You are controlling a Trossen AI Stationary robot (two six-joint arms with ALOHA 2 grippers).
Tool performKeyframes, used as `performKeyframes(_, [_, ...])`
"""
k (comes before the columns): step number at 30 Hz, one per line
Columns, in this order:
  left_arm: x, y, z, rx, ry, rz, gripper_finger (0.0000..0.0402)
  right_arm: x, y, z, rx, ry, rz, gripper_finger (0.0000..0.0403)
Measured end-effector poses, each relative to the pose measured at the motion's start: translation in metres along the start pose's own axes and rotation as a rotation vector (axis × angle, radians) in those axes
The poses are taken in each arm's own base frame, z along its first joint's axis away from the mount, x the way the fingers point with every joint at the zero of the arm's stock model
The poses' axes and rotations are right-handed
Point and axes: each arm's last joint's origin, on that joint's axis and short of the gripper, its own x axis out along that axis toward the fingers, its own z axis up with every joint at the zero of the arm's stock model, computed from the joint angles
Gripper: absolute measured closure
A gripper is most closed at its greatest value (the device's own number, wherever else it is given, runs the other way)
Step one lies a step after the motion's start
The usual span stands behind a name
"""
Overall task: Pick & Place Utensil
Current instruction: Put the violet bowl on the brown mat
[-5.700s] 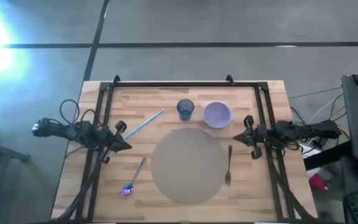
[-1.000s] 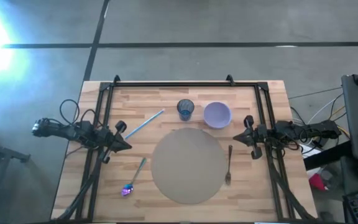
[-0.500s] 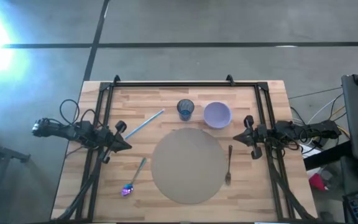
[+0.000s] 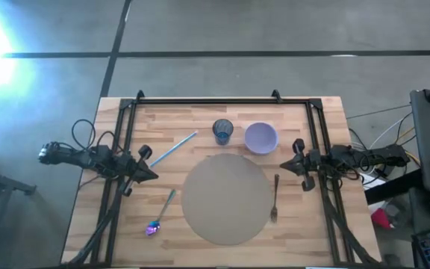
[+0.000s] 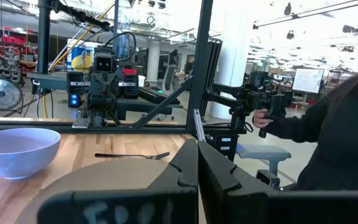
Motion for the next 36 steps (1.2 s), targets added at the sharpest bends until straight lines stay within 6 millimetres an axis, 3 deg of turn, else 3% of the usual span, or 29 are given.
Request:
performKeyframes(7, [0.0, 0.0, 0.0, 0.018, 0.0, 0.001, 0.0401, 0.0, 0.0, 0.002, 0.109, -0.024, 0.004, 0.0394])
performKeyframes(23, [0.0, 0.0, 0.0, 0.017, -0.001, 0.003, 0.0401, -0.001, -0.004, 0.006, 0.091, -0.088, -0.158, 0.0392])
performKeyframes(32, [0.0, 0.0, 0.0, 0.012, -0.001, 0.004, 0.0401, -0.001, -0.004, 0.013, 0.053, -0.143, -0.181, 0.0312])
performKeyframes(36, [0.0, 0.0, 0.0, 0.012, -0.001, 0.003, 0.0401, -0.005, -0.003, 0.032, 0.022, -0.186, -0.224, 0.0276])
